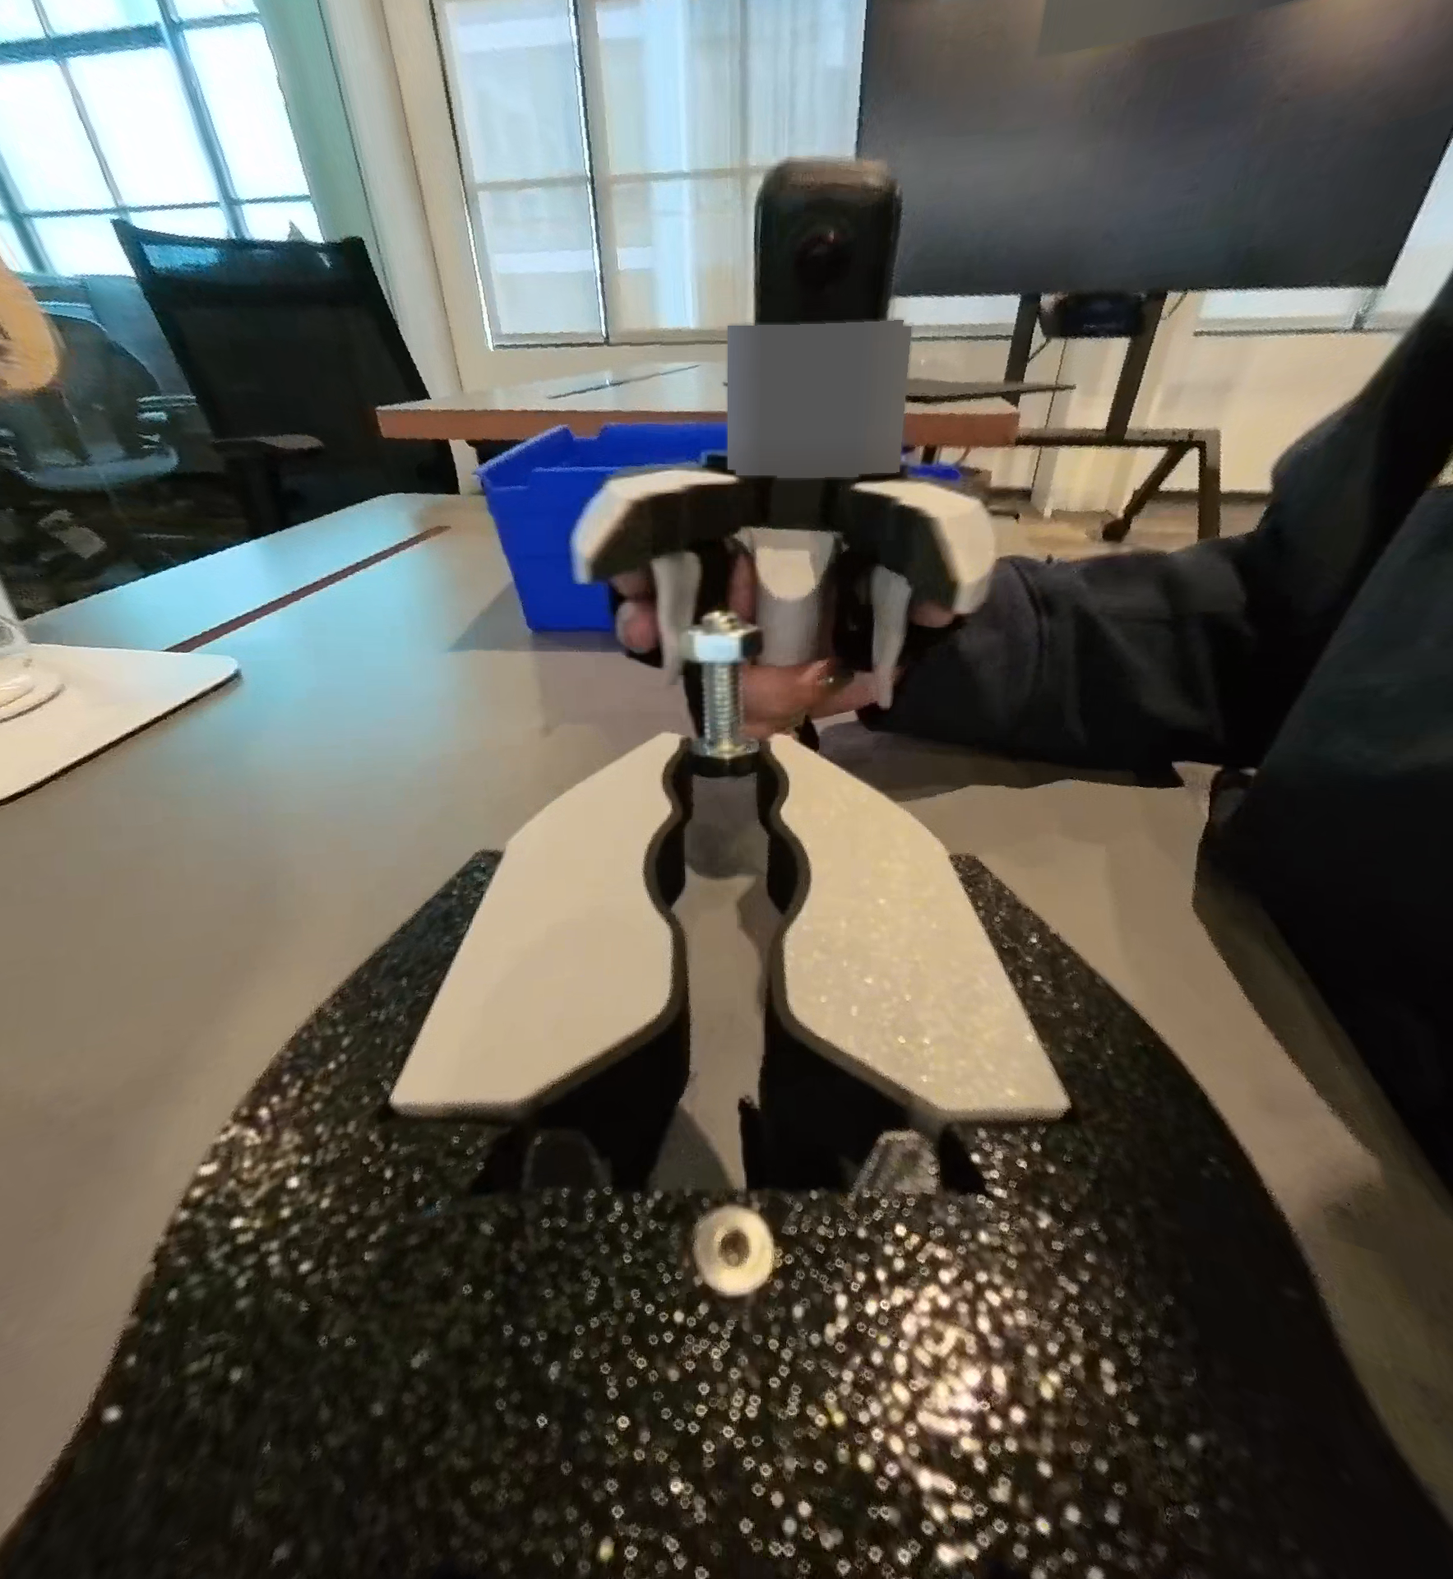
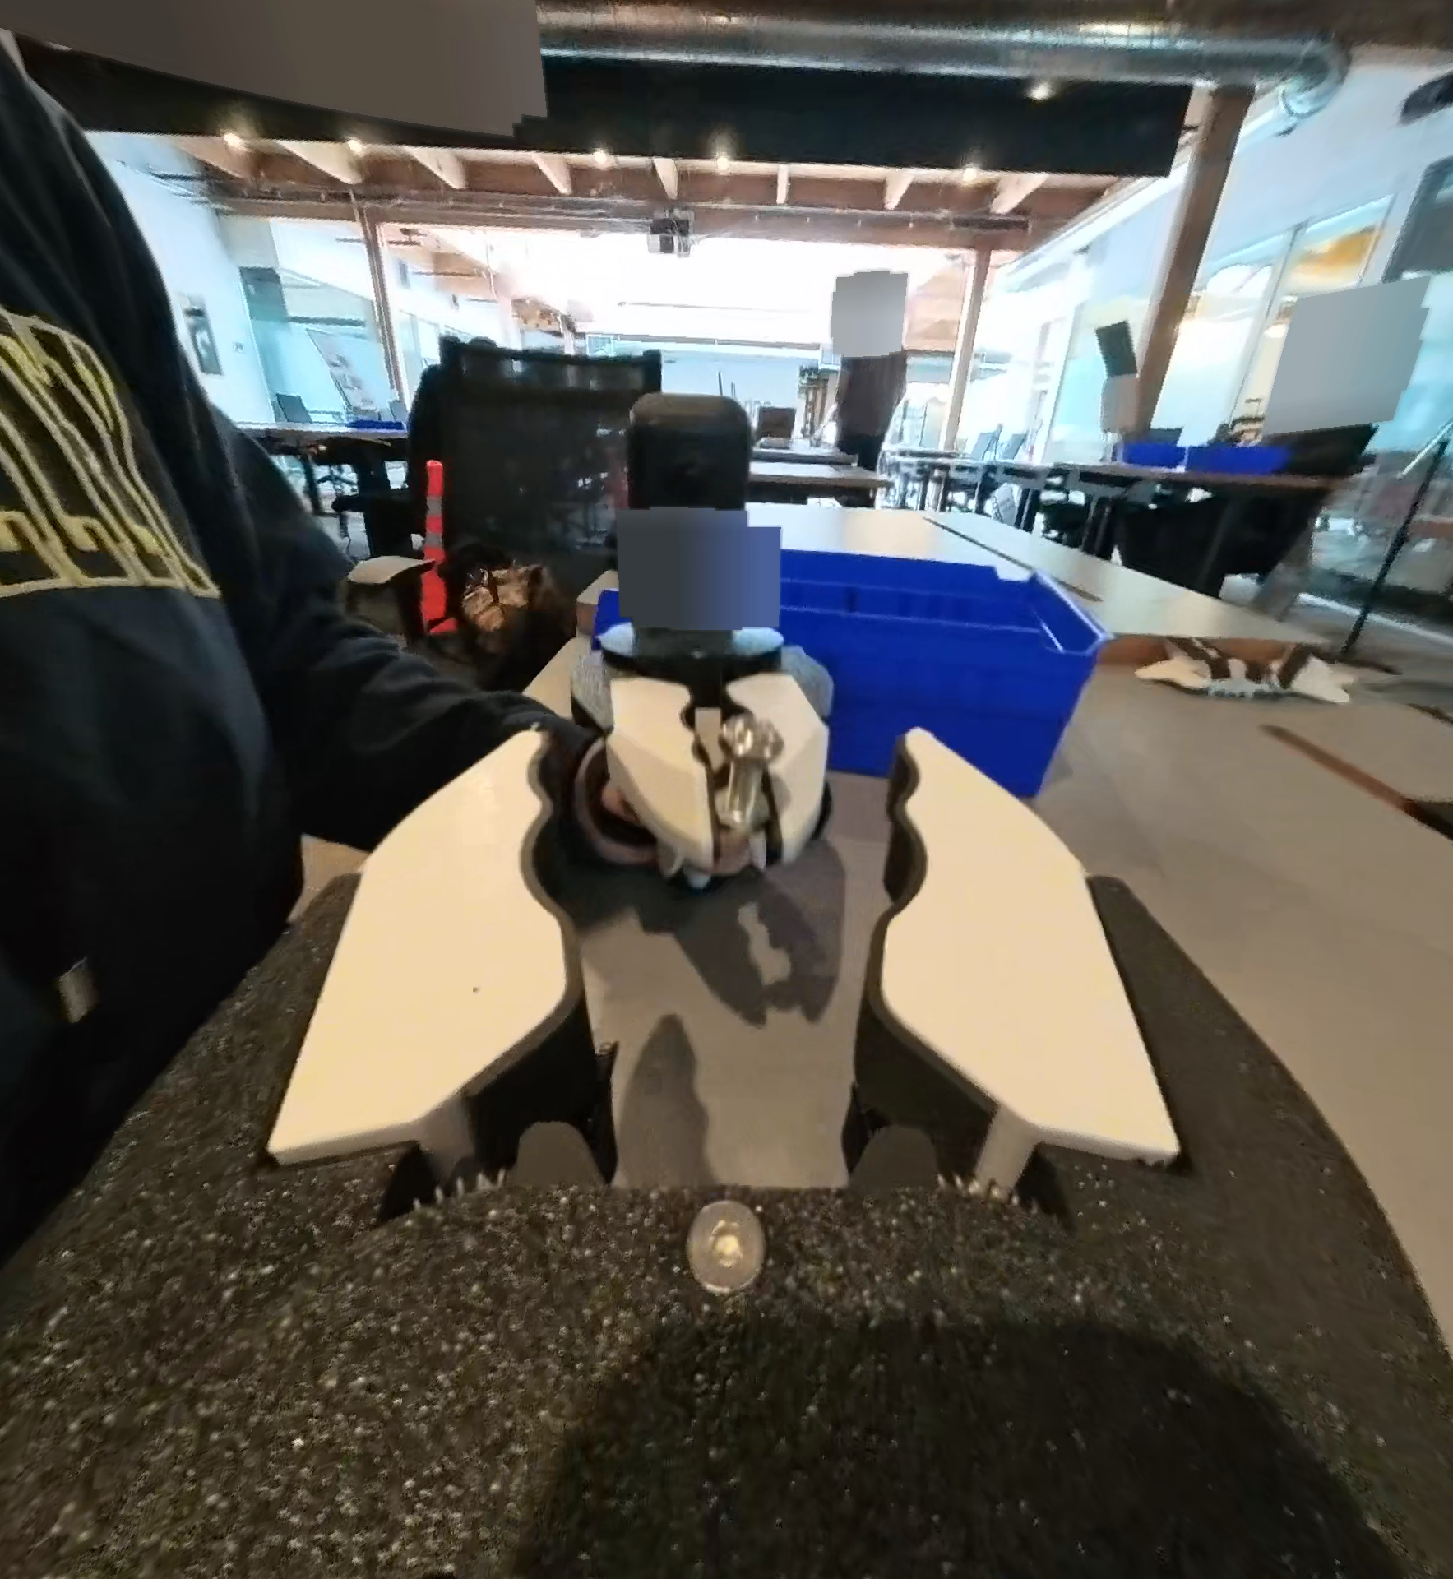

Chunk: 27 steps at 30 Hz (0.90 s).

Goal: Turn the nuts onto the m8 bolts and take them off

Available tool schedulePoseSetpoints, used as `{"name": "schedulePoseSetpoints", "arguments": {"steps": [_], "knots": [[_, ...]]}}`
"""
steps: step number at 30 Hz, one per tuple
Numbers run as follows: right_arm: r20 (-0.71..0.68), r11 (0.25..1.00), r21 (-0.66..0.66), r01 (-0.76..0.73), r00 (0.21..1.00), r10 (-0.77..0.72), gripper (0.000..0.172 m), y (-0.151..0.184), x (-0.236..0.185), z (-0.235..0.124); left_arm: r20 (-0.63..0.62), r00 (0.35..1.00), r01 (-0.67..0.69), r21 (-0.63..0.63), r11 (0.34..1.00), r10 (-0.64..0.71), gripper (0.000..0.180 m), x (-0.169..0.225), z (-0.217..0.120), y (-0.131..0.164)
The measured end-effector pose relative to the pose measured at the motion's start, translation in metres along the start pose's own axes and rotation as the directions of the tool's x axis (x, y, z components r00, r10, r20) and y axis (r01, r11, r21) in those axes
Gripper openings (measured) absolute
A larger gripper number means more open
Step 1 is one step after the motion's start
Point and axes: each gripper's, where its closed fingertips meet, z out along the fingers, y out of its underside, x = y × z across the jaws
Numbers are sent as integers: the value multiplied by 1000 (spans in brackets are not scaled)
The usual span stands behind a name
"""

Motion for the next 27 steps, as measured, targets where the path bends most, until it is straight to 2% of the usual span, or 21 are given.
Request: {"name": "schedulePoseSetpoints", "arguments": {"steps": [2, 5, 8, 10, 13, 15, 20, 25, 27], "knots": [[24, 1000, -10, 17, 1000, -17, 80, 3, -7, 21, -19, 1000, -11, -16, 1000, 11, 13, 4, 4, 2], [72, 999, -38, 37, 997, -34, 82, 10, -17, 39, -24, 1000, -5, -11, 1000, 5, 13, 4, 4, 1], [116, 995, -100, 29, 993, -17, 67, 17, -23, 18, -28, 1000, 1, 15, 1000, -1, 13, 4, 1, -2], [182, 994, -110, -13, 983, 33, 37, 16, -28, -12, -5, 1000, 4, 16, 1000, -4, 13, 2, 0, -2], [81, 997, -75, -13, 997, 19, 51, 10, -11, -21, -11, 1000, 29, 32, 999, -28, 13, 0, -2, -4], [3, 998, -70, 9, 1000, -9, 45, 10, 0, -12, -15, 1000, 25, 21, 999, -25, 13, 1, -1, -3], [-76, 997, -77, 12, 997, -18, 32, 13, 9, 6, -21, 1000, 16, 9, 1000, -15, 13, 2, 1, -1], [-50, 995, -95, -22, 999, 17, 25, 19, 6, 12, -31, 1000, -6, -21, 1000, 5, 14, 6, 4, 2], [-31, 995, -99, -13, 999, 10, 14, 19, 2, 14, -29, 1000, -12, -28, 1000, 11, 14, 6, 4, 3]]}}
